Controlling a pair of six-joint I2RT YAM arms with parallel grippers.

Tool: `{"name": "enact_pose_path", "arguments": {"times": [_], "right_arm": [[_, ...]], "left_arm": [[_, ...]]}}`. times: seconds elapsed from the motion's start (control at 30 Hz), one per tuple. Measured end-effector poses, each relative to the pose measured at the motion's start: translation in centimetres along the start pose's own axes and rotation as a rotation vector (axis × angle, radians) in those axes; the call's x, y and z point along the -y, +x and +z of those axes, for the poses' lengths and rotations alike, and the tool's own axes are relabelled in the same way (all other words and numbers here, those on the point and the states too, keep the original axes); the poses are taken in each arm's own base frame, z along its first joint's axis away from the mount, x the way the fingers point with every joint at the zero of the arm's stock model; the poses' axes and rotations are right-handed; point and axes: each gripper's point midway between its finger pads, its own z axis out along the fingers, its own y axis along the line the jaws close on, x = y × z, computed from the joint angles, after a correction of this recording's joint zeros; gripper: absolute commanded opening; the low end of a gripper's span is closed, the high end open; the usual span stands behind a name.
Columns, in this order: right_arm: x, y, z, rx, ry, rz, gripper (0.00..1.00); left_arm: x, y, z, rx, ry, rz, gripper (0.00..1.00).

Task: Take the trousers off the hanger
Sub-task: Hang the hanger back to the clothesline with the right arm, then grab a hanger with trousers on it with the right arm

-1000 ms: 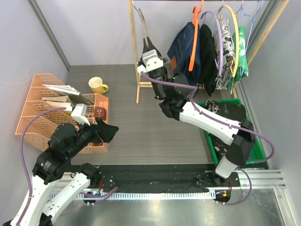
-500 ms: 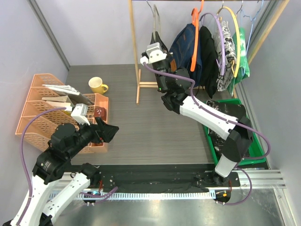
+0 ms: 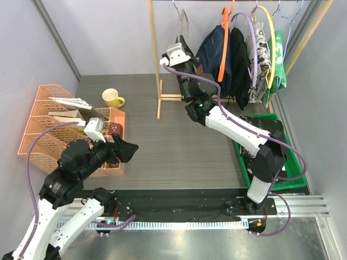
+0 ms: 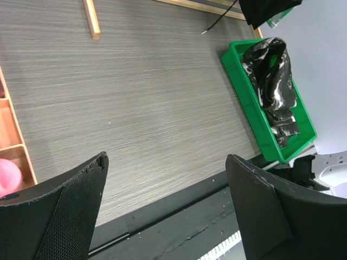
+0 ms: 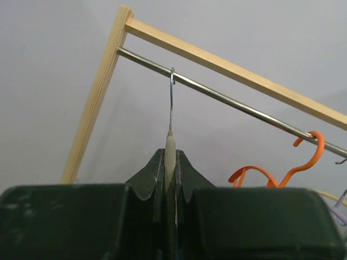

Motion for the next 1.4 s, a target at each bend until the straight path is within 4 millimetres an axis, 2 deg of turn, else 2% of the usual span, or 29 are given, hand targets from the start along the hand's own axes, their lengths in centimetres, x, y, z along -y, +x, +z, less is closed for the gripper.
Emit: {"name": "enact_pose_path", "arguments": {"times": [0.1,0.2,0.3,0.33,0.47,0.5,0.63,0.77,0.9,1.07,1.17,1.2,1.3,1.4], "right_arm": [[-0.9,-0.3,-0.4,-0.034,-0.012,0.029,0.13],[-1.9,-0.4,-1.0,-0.080,-0.013,0.078,0.26],[-3.1,0.4,-1.9,-0.150,-0.022,0.117,0.45],[-3.5,0.7,-2.2,-0.177,-0.025,0.127,0.56],[-4.4,1.9,-3.1,-0.287,-0.031,0.176,0.81],[-4.5,2.0,-3.3,-0.313,-0.026,0.194,0.89],[-4.6,2.5,-4.6,-0.410,-0.010,0.265,0.99],[-4.3,2.7,-7.1,-0.520,-0.012,0.298,1.00],[-2.8,2.8,-11.2,-0.618,-0.026,0.350,1.00],[0.2,4.2,-18.9,-0.732,-0.073,0.463,1.00],[0.8,5.9,-23.4,-0.812,-0.110,0.519,1.00],[0.9,6.6,-24.9,-0.842,-0.121,0.533,1.00],[0.3,9.1,-29.4,-0.954,-0.166,0.547,0.99],[0.1,11.4,-33.1,-1.069,-0.179,0.555,0.97]], "left_arm": [[0.3,0.0,0.2,-0.009,0.012,-0.018,0.88],[0.9,0.1,0.6,-0.033,0.025,-0.045,0.88],[1.9,-0.6,0.8,-0.047,0.042,-0.076,0.89],[2.3,-1.1,0.7,-0.044,0.049,-0.084,0.89],[4.1,-3.4,-0.4,0.002,0.091,-0.112,0.89],[4.6,-4.1,-0.9,0.013,0.104,-0.123,0.89],[7.2,-7.4,-2.5,0.068,0.168,-0.148,0.89],[9.1,-9.6,-3.7,0.108,0.222,-0.169,0.89],[11.0,-11.7,-4.3,0.149,0.291,-0.189,0.88],[14.1,-14.6,-3.4,0.185,0.407,-0.226,0.86],[16.3,-16.3,-1.6,0.175,0.489,-0.258,0.86],[17.3,-17.0,-0.4,0.165,0.522,-0.274,0.86],[18.8,-17.9,1.5,0.143,0.570,-0.297,0.84],[21.0,-17.7,4.6,0.089,0.607,-0.305,0.84]]}}
